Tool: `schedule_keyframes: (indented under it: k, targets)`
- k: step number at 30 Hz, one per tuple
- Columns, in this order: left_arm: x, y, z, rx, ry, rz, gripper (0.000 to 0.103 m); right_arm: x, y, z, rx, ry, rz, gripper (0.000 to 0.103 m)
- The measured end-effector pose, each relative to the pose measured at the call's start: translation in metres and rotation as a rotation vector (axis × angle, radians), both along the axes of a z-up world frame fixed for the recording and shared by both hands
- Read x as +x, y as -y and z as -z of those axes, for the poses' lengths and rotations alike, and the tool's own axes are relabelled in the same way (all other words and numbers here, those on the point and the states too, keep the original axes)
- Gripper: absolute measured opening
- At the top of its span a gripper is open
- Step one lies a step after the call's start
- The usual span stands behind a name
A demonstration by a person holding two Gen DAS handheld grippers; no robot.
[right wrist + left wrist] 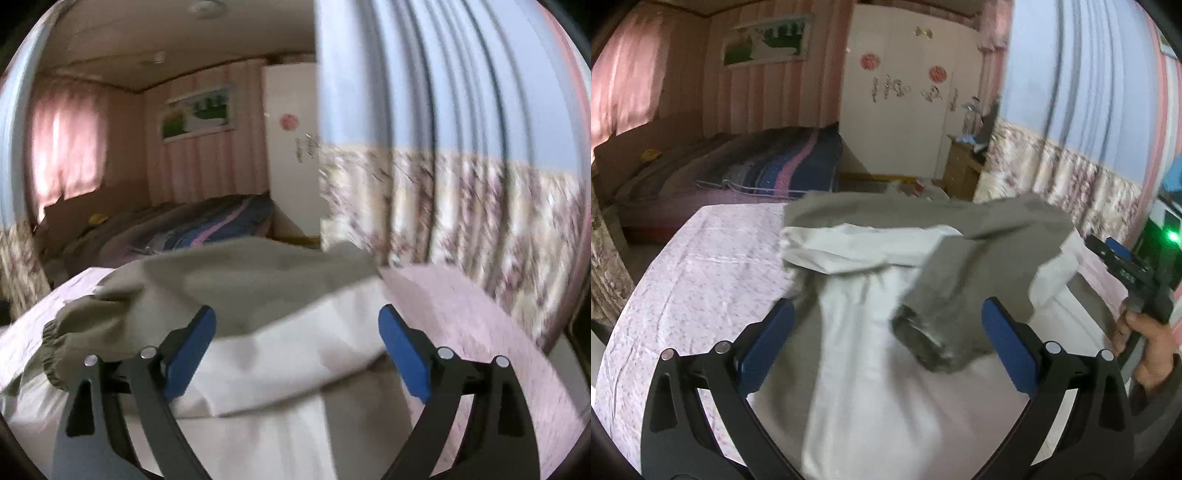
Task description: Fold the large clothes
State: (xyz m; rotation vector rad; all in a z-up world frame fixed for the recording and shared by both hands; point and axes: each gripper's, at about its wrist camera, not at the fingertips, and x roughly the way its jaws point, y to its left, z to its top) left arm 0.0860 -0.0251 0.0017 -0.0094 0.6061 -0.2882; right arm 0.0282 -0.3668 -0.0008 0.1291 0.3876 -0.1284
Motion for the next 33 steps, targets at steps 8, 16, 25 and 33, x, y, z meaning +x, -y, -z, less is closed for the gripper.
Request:
schedule_keyframes:
  k: [8,16,25,33]
  targets:
    - [0.03,0.049,0.04,0.061,-0.069,-0.006,0.1,0.002,0.022,0.006,0.099,-0.007,0.008,0.091]
    - [0.076,0.058,0.051,0.011,-0.138,0.058,0.023,0.004,0.025,0.008,0.093,-0.019,0.009,0.091]
    - [0.139,-0.021,-0.015,0.088,0.0,-0.149,0.013,0.013,0.012,0.004,0.036,-0.058,-0.01,0.091]
    - [0.186,-0.055,0.027,0.156,-0.134,-0.25,0.05,0.031,-0.005,-0.048,-0.079,-0.055,-0.074,0.098]
